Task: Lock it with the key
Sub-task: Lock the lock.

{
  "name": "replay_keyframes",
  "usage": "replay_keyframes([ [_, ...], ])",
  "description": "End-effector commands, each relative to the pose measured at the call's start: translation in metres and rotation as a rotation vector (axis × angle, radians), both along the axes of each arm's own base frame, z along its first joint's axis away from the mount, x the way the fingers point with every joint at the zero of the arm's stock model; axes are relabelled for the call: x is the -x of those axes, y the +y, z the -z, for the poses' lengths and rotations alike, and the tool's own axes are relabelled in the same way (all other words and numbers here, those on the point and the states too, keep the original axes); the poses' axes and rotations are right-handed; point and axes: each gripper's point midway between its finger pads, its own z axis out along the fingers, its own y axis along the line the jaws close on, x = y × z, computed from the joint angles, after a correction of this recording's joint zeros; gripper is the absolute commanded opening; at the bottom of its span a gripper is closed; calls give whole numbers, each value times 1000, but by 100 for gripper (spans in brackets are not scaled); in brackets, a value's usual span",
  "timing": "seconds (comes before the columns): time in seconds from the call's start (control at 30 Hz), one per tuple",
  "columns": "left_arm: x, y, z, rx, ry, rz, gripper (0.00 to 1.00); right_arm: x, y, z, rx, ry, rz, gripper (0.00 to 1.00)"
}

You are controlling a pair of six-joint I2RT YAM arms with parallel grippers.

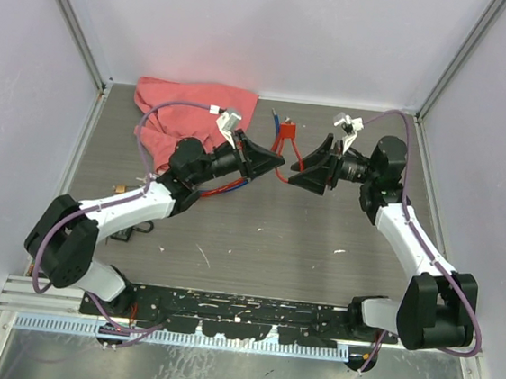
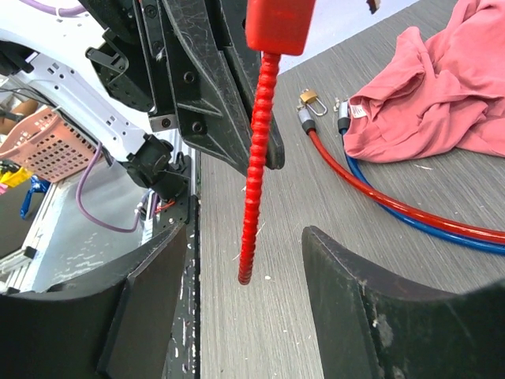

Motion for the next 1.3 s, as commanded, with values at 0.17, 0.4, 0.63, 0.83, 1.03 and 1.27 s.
replay_keyframes([
  [0.17, 25, 13, -40, 27, -157, 29, 0, 5, -4, -45, -7, -84, -51, 66],
  [0.4, 35, 11, -43, 5, -180, 24, 0, 11, 8, -61, -18, -63, -104, 66],
  [0.63, 45, 23, -41, -61, -233, -39, 0, 17, 5, -87, 2, -125, -146, 70],
  [0.83, 52, 34, -23, -144, -273, -50, 0, 9, -6, -75, 148, -241, -39, 73],
  [1.03, 59, 35, -8, -183, -274, -18, 0, 17, -10, -68, 193, -258, -24, 74],
  [1.27, 59, 36, -13, -156, -266, -27, 0, 30, 5, -53, 165, -224, -85, 74],
])
